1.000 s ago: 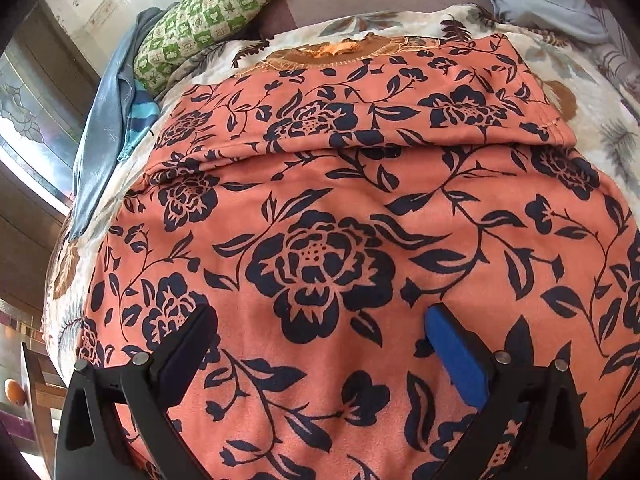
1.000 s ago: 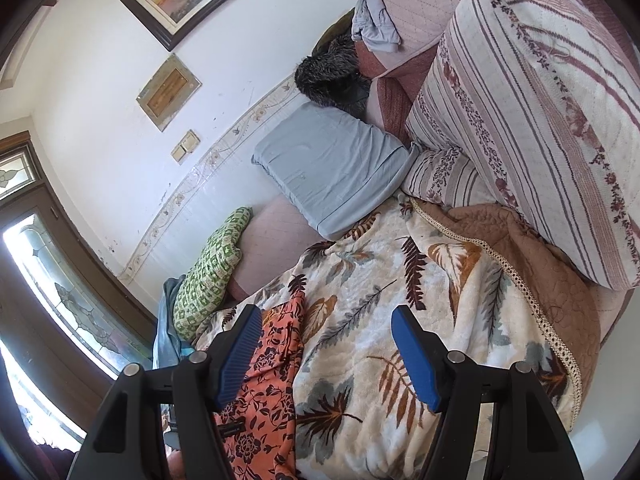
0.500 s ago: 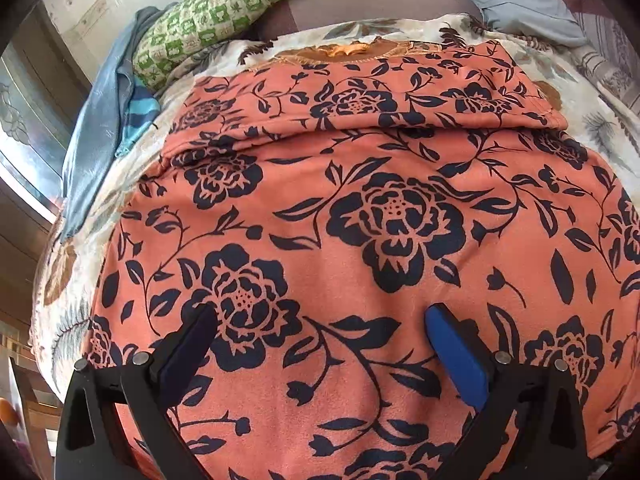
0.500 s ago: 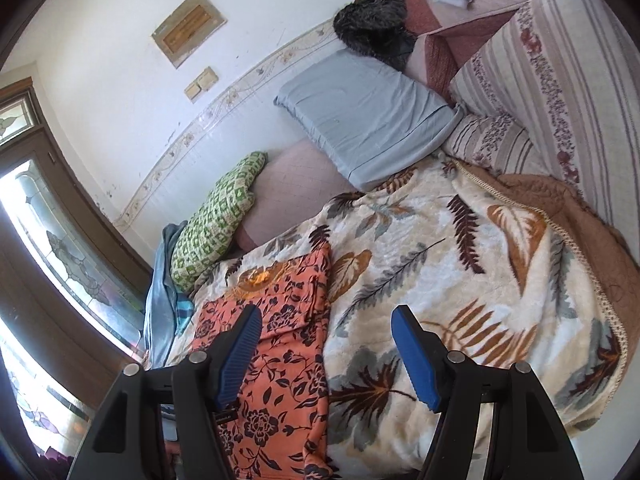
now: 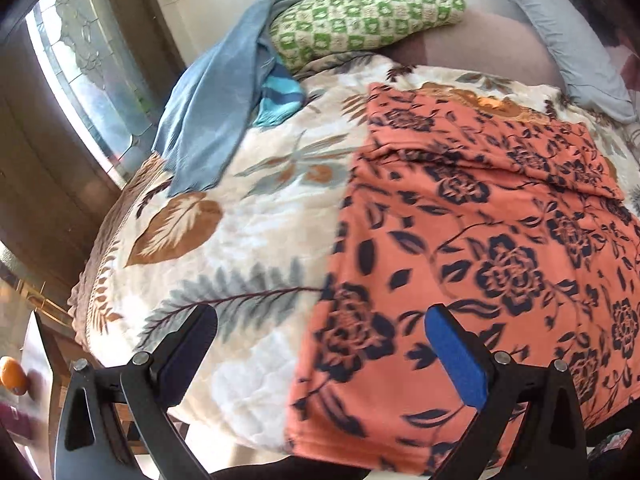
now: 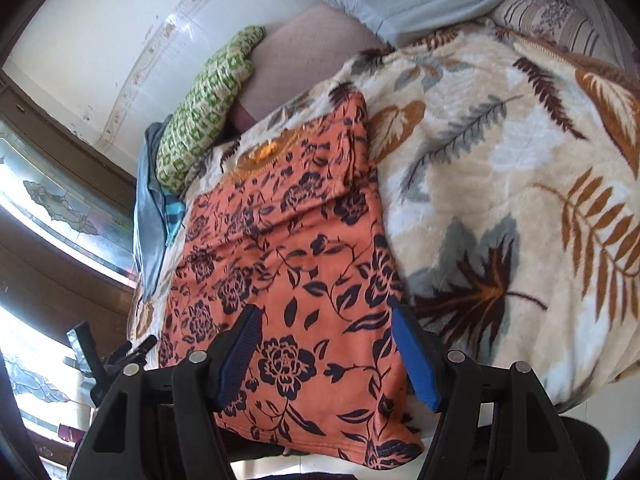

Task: Fold small clothes
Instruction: 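Grasp the hem of the orange floral shirt with the left gripper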

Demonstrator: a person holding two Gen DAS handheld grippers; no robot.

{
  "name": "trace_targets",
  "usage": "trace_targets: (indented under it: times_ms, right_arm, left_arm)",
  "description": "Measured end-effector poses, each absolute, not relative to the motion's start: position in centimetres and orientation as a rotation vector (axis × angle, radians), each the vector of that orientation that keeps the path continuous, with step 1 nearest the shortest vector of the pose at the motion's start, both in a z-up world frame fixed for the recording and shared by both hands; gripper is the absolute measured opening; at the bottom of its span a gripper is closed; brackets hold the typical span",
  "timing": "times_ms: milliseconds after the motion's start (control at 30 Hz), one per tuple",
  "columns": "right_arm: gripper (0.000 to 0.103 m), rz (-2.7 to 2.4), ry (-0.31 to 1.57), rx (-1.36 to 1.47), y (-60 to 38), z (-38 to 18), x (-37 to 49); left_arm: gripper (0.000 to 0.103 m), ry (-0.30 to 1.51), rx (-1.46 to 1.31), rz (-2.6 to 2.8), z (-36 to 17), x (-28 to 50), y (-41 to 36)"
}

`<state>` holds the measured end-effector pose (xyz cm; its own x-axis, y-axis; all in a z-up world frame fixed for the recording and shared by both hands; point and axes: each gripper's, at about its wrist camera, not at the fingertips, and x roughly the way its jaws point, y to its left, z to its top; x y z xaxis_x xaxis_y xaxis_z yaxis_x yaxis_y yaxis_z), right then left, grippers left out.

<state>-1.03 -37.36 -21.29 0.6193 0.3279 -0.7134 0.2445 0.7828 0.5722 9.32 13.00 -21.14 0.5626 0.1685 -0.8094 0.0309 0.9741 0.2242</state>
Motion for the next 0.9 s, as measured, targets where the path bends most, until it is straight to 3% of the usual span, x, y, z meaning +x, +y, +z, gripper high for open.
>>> trace_targets:
  times_ms: [233, 567, 633, 667, 767, 900]
  right_arm:
    - [0.071, 0.026, 1.052, 0.648, -35.3, -24.4, -0.9]
    - [0.071, -0.019, 1.14, 0.598, -33.9, -25.5, -1.9]
    - [0.071, -0.026, 1.141, 0.6, -33.9, -25.5, -2.0]
    - [0.071, -0.034, 1.144, 0.603, -34.0, -25.5, -2.0]
    - [0.071, -0.049, 1.156, 0.625, -34.3, -25.8, -2.1]
    - [0.071, -0.068, 1.17, 0.671, -35.2, -26.6, -2.6]
  left_arm:
    - [0.103, 1.132, 0.056, 0.102, -23.5, 8.3, 19.3]
    - [0.101, 1.276, 0.022, -0.058, -26.1, 8.6, 17.2]
    - [0.083, 1.308, 0.058, -0.093, -26.8, 8.5, 16.2]
    - [0.066, 1.326, 0.064, -0.113, -27.2, 8.5, 15.9]
    - [0.052, 1.308, 0.057, -0.148, -26.9, 8.1, 15.6]
    - [0.051, 1.313, 0.017, -0.161, -26.8, 8.1, 15.9]
